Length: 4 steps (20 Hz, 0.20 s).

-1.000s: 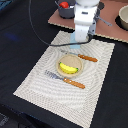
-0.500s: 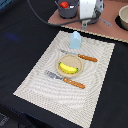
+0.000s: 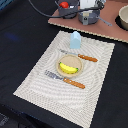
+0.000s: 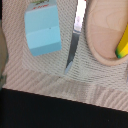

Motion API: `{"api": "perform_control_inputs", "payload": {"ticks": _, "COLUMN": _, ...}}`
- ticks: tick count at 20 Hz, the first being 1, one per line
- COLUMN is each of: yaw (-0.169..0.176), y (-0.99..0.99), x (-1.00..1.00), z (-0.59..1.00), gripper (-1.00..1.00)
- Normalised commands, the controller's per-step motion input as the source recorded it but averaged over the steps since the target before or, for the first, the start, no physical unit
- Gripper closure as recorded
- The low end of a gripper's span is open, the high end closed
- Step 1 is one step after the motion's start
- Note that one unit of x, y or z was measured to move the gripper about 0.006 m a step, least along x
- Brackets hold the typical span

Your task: Interact with the objects in diverse but meaningful ways.

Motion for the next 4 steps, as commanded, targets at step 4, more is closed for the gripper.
{"api": "perform_control_inputs", "payload": {"ticks": 4, "yaw": 0.0, "y": 0.2, "x": -0.1, "z": 0.0, "gripper": -1.0}}
